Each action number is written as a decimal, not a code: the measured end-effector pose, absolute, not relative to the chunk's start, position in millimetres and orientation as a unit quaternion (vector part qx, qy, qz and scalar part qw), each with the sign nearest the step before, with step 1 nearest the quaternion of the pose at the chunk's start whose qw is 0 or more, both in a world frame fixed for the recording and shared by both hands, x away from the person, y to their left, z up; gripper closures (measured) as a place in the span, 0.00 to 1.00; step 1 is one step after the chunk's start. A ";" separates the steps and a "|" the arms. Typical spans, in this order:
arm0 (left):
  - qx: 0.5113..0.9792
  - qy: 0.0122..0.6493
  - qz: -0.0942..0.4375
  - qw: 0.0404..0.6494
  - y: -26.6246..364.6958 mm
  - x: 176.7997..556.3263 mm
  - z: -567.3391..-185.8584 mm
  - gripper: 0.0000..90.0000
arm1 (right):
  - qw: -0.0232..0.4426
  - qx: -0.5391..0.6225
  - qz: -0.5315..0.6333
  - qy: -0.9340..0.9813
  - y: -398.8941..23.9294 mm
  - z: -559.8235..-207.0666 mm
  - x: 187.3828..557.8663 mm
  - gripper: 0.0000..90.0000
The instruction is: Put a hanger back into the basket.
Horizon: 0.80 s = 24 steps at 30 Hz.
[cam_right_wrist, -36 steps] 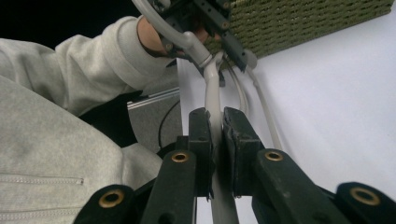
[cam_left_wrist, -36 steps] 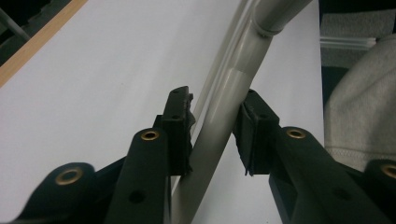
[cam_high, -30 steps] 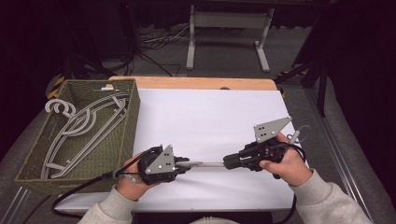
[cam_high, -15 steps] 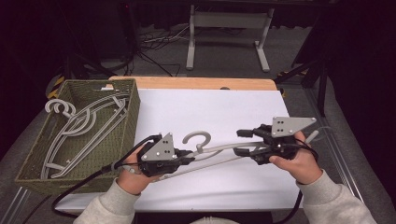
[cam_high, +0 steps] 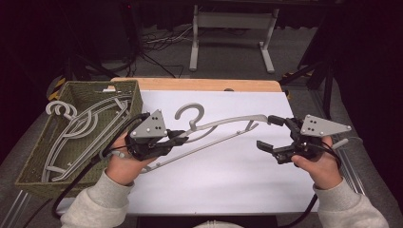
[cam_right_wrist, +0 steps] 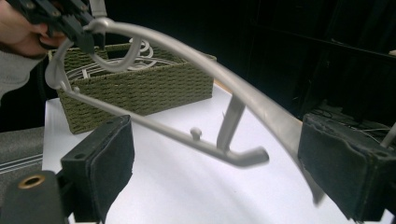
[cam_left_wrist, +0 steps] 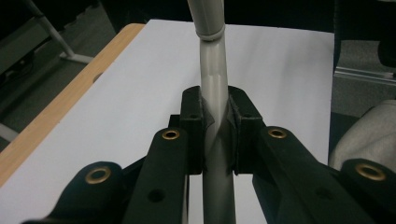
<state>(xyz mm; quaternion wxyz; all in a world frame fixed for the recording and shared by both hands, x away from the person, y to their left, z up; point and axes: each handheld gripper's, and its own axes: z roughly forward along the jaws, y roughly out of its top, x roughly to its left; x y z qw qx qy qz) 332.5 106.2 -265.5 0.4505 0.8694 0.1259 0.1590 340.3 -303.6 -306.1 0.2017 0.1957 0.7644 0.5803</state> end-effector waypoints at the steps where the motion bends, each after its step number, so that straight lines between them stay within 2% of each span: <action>1: 0.869 0.127 0.164 0.449 105.6 332.1 -261.1 0.88 | 0.202 0.199 0.581 0.763 -305.6 -308.0 340.4 0.13; 13: 0.865 0.140 0.159 0.455 107.6 340.4 -249.8 0.88 | 0.204 0.227 0.577 0.758 -317.7 -325.1 341.9 0.08; 24: 0.854 0.181 0.162 0.461 131.4 344.1 -237.8 0.88 | 0.200 0.238 0.561 0.767 -317.4 -345.9 346.4 0.06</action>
